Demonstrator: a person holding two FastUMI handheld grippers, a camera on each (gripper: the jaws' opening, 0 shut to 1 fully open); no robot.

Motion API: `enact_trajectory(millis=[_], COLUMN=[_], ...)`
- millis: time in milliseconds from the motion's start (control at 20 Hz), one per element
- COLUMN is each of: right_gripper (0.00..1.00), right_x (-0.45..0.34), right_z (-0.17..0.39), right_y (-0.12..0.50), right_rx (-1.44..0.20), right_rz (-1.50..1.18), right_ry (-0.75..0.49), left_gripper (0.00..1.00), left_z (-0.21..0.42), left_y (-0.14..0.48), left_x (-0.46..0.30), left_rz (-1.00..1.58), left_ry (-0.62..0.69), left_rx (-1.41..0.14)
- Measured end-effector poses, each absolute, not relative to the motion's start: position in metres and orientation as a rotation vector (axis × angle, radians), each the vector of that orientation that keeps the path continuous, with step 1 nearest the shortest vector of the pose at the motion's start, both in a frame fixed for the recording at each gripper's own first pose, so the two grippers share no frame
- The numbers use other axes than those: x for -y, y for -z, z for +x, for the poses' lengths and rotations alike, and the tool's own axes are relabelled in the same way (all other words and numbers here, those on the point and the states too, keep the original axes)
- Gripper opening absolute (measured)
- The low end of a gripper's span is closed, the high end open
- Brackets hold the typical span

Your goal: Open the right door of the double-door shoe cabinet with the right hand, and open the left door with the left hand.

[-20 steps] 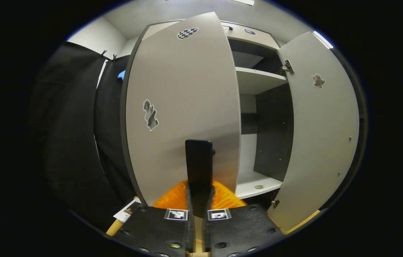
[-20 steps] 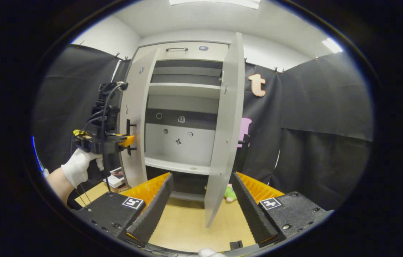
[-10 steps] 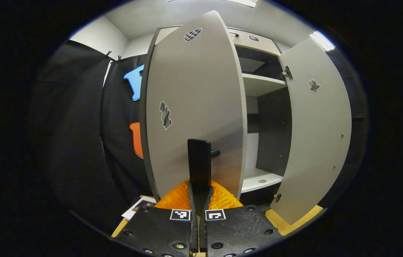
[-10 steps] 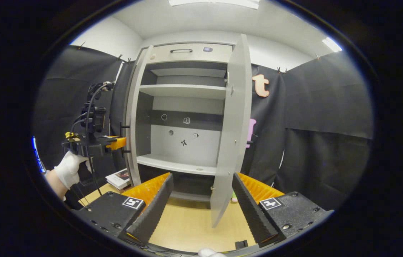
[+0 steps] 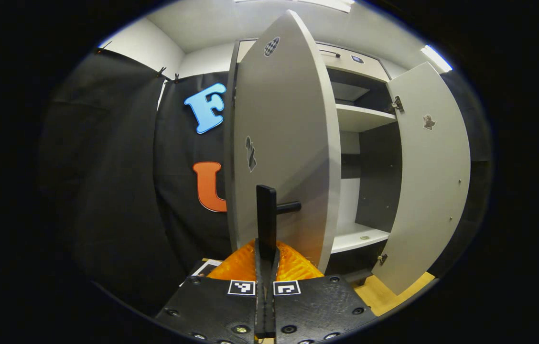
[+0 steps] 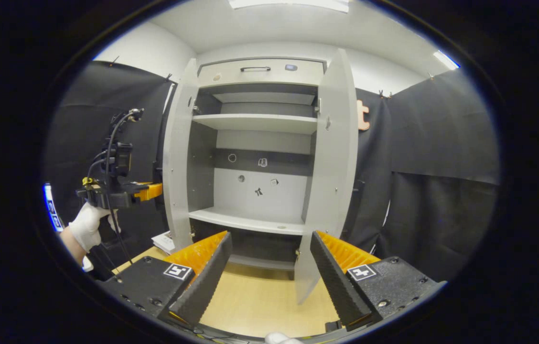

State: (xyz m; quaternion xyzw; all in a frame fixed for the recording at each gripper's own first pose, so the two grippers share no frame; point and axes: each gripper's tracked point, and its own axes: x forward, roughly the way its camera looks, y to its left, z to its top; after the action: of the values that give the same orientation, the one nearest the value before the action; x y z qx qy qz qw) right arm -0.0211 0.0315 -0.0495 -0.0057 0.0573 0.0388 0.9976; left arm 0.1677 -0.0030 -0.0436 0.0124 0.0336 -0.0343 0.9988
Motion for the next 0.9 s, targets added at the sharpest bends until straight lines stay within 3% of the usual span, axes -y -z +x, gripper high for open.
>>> enact_trajectory(millis=[350,650,700,750,900], right_gripper=[1.00,1.00,1.00,1.00,1.00], right_x=[-0.049,-0.056,-0.056,-0.057,-0.057], right_z=[-0.022,-0.023,-0.023,-0.023,-0.024], right_y=[0.048,0.046,0.047,0.046,0.044], right_rx=[-0.112,-0.110,-0.110,-0.110,-0.104], right_rz=[-0.009,-0.009,-0.008,-0.008,-0.008], right_ry=[-0.095,-0.093,-0.094,-0.091,-0.087], left_gripper=[0.00,0.00,0.09,0.00,0.00], left_z=[0.166,0.170,0.170,0.169,0.170], left_y=[0.048,0.047,0.048,0.048,0.047], left_x=[-0.063,-0.078,-0.078,-0.078,-0.078], left_rz=[0.044,-0.015,-0.013,-0.017,-0.015], left_ry=[0.013,0.072,0.076,0.075,0.079], left_rx=[-0.056,-0.062,-0.064,-0.062,-0.059])
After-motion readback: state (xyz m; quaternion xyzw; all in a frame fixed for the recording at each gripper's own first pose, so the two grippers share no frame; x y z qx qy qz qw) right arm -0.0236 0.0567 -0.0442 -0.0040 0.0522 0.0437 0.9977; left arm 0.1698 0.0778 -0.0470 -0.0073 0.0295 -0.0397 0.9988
